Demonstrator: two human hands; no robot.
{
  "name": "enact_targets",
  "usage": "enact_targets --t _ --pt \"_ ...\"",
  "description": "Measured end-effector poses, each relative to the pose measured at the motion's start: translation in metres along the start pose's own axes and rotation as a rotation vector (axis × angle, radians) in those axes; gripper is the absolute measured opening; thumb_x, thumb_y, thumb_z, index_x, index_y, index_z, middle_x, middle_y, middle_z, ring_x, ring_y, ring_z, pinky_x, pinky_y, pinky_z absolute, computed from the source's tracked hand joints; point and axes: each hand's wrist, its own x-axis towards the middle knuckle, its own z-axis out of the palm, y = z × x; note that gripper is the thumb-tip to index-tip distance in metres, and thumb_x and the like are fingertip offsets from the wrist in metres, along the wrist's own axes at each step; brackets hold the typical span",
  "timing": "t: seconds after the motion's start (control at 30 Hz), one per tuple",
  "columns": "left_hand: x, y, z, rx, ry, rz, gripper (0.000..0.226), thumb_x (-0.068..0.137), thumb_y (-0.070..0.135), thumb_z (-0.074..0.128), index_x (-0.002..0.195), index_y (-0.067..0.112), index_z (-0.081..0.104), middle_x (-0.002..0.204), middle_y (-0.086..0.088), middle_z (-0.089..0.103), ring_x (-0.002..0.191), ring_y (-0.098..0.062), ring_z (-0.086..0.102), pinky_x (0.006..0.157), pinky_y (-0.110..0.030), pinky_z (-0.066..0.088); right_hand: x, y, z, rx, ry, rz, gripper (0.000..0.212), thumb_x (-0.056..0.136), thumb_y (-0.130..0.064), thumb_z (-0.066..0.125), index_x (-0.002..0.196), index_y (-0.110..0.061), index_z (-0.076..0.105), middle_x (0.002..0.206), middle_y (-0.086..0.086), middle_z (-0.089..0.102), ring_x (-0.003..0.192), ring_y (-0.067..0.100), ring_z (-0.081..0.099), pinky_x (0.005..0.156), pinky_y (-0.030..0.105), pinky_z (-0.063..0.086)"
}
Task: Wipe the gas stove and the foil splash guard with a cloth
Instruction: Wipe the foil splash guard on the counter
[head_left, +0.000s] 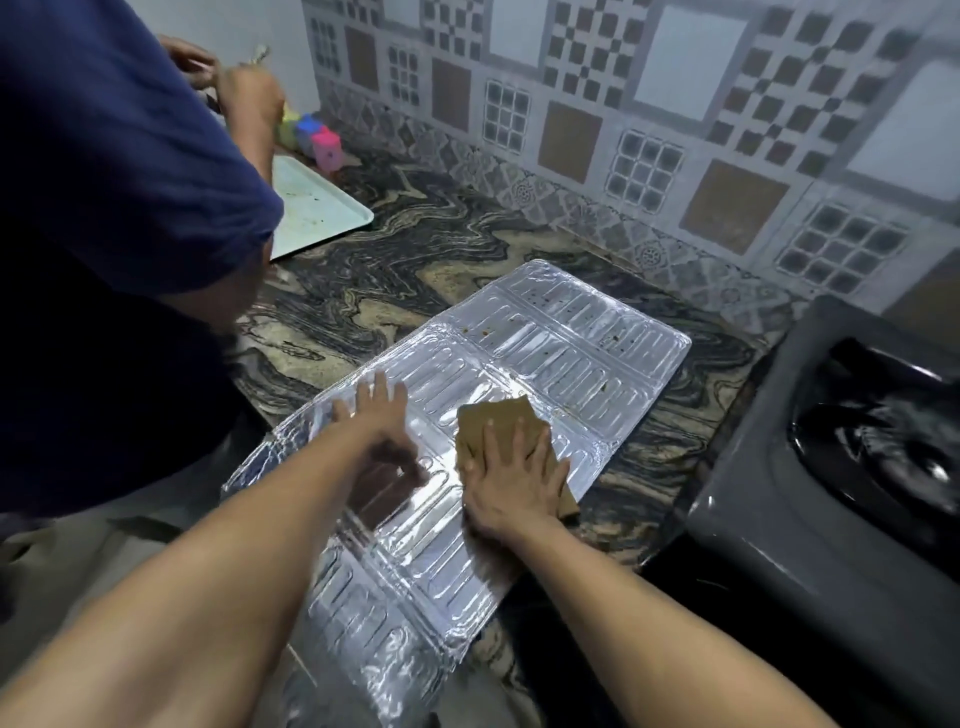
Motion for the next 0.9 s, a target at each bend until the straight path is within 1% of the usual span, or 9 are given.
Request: enact_targets --t 0.07,0.2,0.4,0.53,0.57,0.67,0.73,0.8,0.9 --pt "-0.004 -0.001 0.009 0.029 -0.022 0.01 0.155 0.047 0.059 0.087 0.15 0.02 -0.022 0.155 -0.004 -0.033 0.144 -0.035 -0.025 0.111 -0.066 -0.008 -0.008 0.004 0.001 -0.058 0.008 -0.043 0.064 0.097 -0.055 0.012 0.154 -0.034 -0.008 0.162 0.006 -0.016 0.143 0.035 -0.029 0.111 0.062 -0.017" --pt "-0.013 -0.001 0.014 0.015 -0.023 0.053 0.151 0.053 0.055 0.087 0.151 0.019 -0.022 0.156 -0.003 -0.032 0.144 -0.03 -0.025 0.114 -0.06 -0.007 -0.007 0.024 -0.001 -0.115 0.101 -0.085 0.067 0.094 -0.06 0.009 0.154 -0.034 -0.005 0.163 0.004 -0.011 0.145 0.032 -0.026 0.11 0.06 -0.02" --pt "-0.01 -0.006 0.015 0.028 -0.017 0.052 0.152 0.052 0.057 0.086 0.15 0.02 -0.023 0.156 -0.003 -0.032 0.144 -0.03 -0.025 0.113 -0.059 -0.008 0.045 0.038 -0.019 -0.109 0.203 0.212 0.074 0.094 -0.059 0.013 0.156 -0.019 0.002 0.163 0.011 -0.004 0.146 0.034 -0.021 0.111 0.063 -0.015" --pt "-0.01 -0.005 0.019 0.039 -0.017 0.041 0.153 0.049 0.057 0.087 0.151 0.018 -0.02 0.158 -0.005 -0.027 0.145 -0.032 -0.022 0.114 -0.061 -0.004 0.055 0.039 -0.018 -0.136 0.24 0.186 0.074 0.097 -0.05 0.016 0.154 -0.004 0.008 0.163 0.013 0.003 0.149 0.032 -0.012 0.116 0.058 -0.009" --pt "-0.01 -0.003 0.016 0.039 -0.01 0.027 0.152 0.048 0.056 0.088 0.152 0.016 -0.015 0.16 -0.006 -0.022 0.146 -0.034 -0.017 0.114 -0.062 -0.001 0.055 0.038 -0.017 -0.136 0.243 0.161 0.073 0.098 -0.049 0.015 0.154 -0.003 0.008 0.163 0.014 0.005 0.149 0.031 -0.007 0.116 0.057 -0.008" --pt "-0.011 0.004 -0.002 0.067 0.072 -0.046 0.138 0.044 0.063 0.087 0.149 0.008 0.016 0.157 -0.014 0.012 0.144 -0.037 0.013 0.113 -0.061 0.02 0.047 0.027 -0.01 -0.124 0.23 0.083 0.07 0.098 -0.051 0.014 0.155 -0.011 0.003 0.162 0.017 0.003 0.149 0.033 -0.002 0.116 0.058 -0.006" --pt "-0.008 0.005 -0.008 0.028 0.128 -0.094 0.129 0.046 0.066 0.084 0.145 0.009 0.023 0.151 -0.016 0.02 0.141 -0.036 0.018 0.112 -0.058 0.025 0.032 0.017 -0.003 -0.112 0.21 0.061 0.068 0.098 -0.053 0.012 0.155 -0.017 -0.001 0.162 0.016 -0.001 0.149 0.033 -0.005 0.115 0.059 -0.008" --pt "-0.002 0.002 -0.007 0.017 0.146 -0.089 0.138 0.045 0.068 0.083 0.149 0.011 0.013 0.155 -0.017 0.013 0.144 -0.037 0.011 0.114 -0.06 0.017 0.015 0.009 0.002 -0.085 0.184 0.042 0.07 0.097 -0.055 0.01 0.155 -0.019 -0.002 0.162 0.016 -0.005 0.149 0.032 -0.007 0.114 0.06 -0.01" --pt "0.006 -0.002 -0.003 -0.032 0.087 -0.064 0.152 0.049 0.061 0.086 0.152 0.01 -0.013 0.16 -0.015 -0.019 0.146 -0.037 -0.015 0.116 -0.061 -0.002 -0.003 0.006 0.004 -0.089 0.185 0.008 0.072 0.096 -0.056 0.011 0.156 -0.017 0.001 0.162 0.017 -0.002 0.149 0.032 -0.003 0.115 0.059 -0.008"
